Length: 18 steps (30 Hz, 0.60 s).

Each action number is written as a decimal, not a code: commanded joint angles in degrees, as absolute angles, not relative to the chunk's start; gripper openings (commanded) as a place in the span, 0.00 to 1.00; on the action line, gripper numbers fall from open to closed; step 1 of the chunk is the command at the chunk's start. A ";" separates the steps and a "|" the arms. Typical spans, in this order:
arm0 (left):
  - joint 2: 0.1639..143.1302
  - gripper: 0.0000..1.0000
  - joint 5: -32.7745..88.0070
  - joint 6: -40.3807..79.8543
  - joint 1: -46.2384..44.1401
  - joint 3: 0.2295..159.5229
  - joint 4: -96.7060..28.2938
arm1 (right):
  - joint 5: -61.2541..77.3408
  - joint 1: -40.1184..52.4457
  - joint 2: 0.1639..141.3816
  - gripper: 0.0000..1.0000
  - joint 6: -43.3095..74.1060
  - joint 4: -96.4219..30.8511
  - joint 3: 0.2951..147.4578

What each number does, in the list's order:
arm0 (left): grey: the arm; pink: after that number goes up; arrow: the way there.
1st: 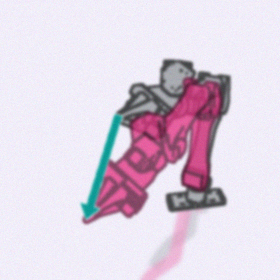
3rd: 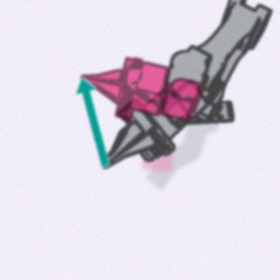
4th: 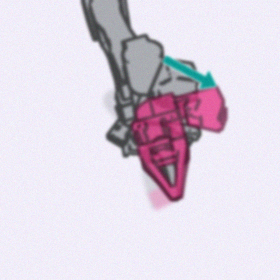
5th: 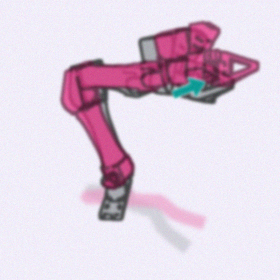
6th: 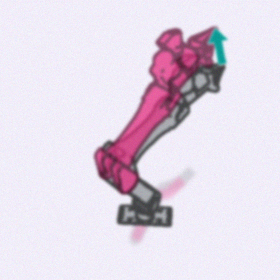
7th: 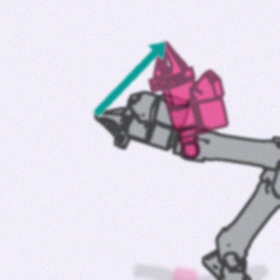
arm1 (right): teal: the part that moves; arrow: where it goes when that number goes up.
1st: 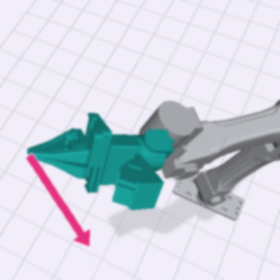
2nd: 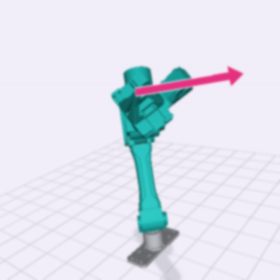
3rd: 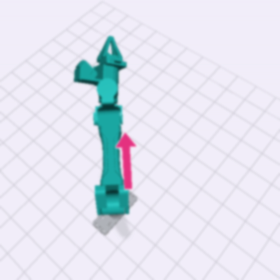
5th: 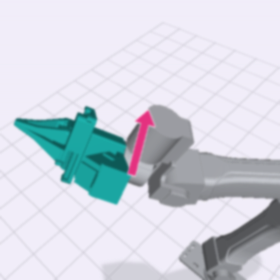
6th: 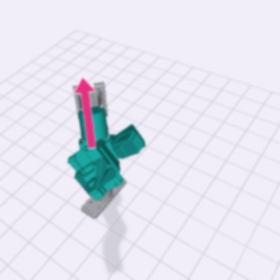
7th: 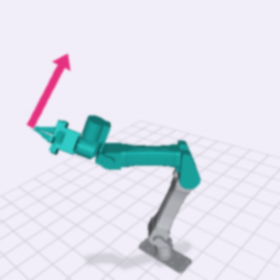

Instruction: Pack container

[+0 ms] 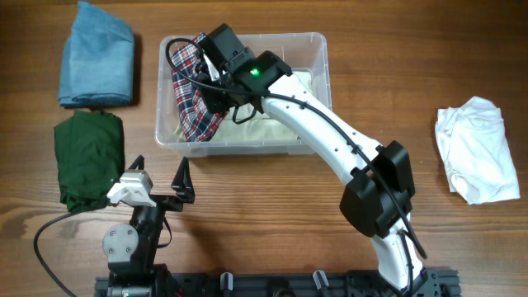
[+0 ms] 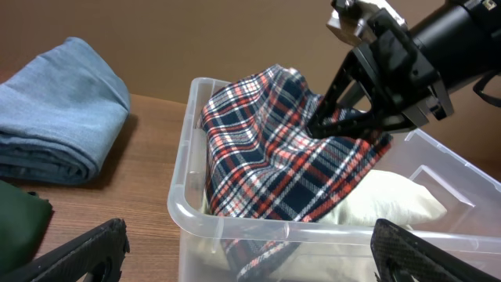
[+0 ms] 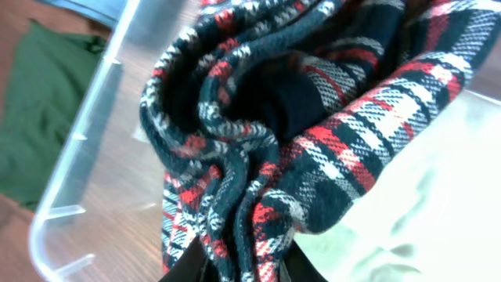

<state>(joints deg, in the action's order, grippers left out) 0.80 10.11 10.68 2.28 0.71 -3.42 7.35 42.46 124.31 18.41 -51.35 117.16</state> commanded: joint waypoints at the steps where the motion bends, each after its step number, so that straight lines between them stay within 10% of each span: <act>1: 0.54 1.00 9.56 10.96 2.59 0.34 -3.46 | 2.74 42.57 124.73 0.05 21.43 -54.50 118.50; 18: 0.54 1.00 9.56 10.96 2.59 0.34 -3.46 | 4.73 44.10 125.29 0.05 25.58 -56.51 118.48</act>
